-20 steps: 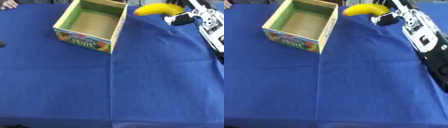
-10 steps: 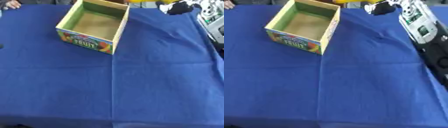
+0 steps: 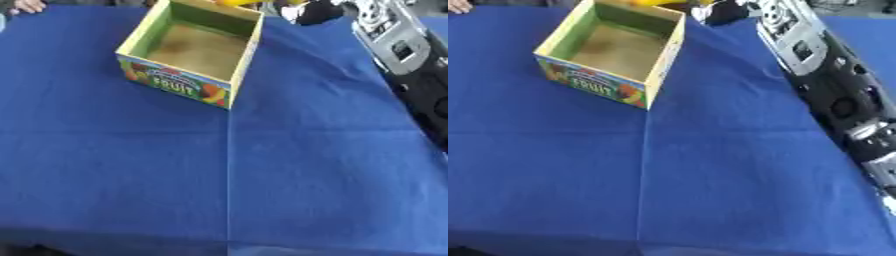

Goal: Pick up objects on the table and place them in the box.

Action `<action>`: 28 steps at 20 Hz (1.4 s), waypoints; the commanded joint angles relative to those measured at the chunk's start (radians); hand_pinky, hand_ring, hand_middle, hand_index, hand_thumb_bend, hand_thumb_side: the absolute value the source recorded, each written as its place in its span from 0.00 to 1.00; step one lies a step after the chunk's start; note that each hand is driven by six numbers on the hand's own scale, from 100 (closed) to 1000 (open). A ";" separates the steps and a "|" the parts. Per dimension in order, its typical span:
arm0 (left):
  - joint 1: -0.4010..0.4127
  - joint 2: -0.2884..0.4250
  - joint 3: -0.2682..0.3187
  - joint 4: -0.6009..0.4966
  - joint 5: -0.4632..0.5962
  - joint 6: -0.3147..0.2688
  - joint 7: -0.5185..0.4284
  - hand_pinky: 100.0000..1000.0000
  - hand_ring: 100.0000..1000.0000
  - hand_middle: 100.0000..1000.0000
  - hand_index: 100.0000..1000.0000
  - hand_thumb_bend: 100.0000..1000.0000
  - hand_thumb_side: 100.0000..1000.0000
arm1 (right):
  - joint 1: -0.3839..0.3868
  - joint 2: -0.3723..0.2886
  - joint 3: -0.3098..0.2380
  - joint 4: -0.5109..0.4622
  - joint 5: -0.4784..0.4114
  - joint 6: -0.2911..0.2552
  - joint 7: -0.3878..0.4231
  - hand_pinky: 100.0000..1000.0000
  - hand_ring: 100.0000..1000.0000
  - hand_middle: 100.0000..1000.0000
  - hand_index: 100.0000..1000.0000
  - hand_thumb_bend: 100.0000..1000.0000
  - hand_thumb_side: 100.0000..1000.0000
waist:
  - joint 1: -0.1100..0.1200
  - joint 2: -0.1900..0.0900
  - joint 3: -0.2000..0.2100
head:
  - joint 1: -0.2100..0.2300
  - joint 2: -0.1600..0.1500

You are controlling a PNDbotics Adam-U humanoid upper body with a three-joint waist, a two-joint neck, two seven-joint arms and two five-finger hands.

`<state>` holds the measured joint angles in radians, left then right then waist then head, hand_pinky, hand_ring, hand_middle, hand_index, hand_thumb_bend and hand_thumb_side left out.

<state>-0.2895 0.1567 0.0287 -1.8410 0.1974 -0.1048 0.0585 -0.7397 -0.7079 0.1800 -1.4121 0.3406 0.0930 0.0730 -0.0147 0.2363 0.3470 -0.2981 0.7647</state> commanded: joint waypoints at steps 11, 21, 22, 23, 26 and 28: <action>-0.043 -0.015 -0.031 -0.021 0.020 0.004 -0.029 0.57 0.47 0.49 0.54 0.56 1.00 | -0.069 0.093 0.068 0.098 0.036 -0.051 0.077 0.44 0.40 0.41 0.50 0.15 0.00 | 0.008 0.010 0.112 | -0.161 0.005; -0.047 -0.022 -0.035 -0.022 0.026 0.005 -0.038 0.57 0.47 0.49 0.54 0.56 1.00 | -0.082 0.151 0.080 0.131 0.077 -0.090 0.132 0.44 0.41 0.41 0.50 0.14 0.00 | 0.004 0.015 0.121 | -0.170 0.005; -0.047 -0.022 -0.035 -0.022 0.026 0.005 -0.038 0.57 0.47 0.49 0.54 0.56 1.00 | -0.083 0.152 0.080 0.132 0.079 -0.091 0.134 0.44 0.41 0.41 0.50 0.14 0.00 | 0.004 0.015 0.121 | -0.170 0.005; -0.047 -0.022 -0.035 -0.023 0.026 0.005 -0.038 0.57 0.47 0.49 0.54 0.56 1.00 | -0.083 0.153 0.080 0.133 0.080 -0.092 0.134 0.44 0.41 0.41 0.50 0.14 0.00 | 0.004 0.016 0.121 | -0.170 0.005; -0.047 -0.022 -0.035 -0.023 0.026 0.005 -0.039 0.57 0.47 0.49 0.54 0.56 1.00 | -0.083 0.154 0.079 0.134 0.082 -0.094 0.135 0.44 0.41 0.41 0.50 0.14 0.00 | 0.004 0.016 0.121 | -0.170 0.005; -0.047 -0.023 -0.034 -0.022 0.026 0.005 -0.038 0.57 0.47 0.49 0.54 0.56 1.00 | -0.081 0.158 0.084 0.133 0.083 -0.100 0.141 0.45 0.41 0.41 0.51 0.14 0.00 | 0.003 0.014 0.119 | -0.169 0.005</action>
<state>-0.3246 0.1302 -0.0023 -1.8466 0.2204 -0.0995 0.0226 -0.8013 -0.5401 0.2658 -1.2710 0.4158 -0.0025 0.2093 -0.0146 0.2661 0.4654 -0.4671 0.7648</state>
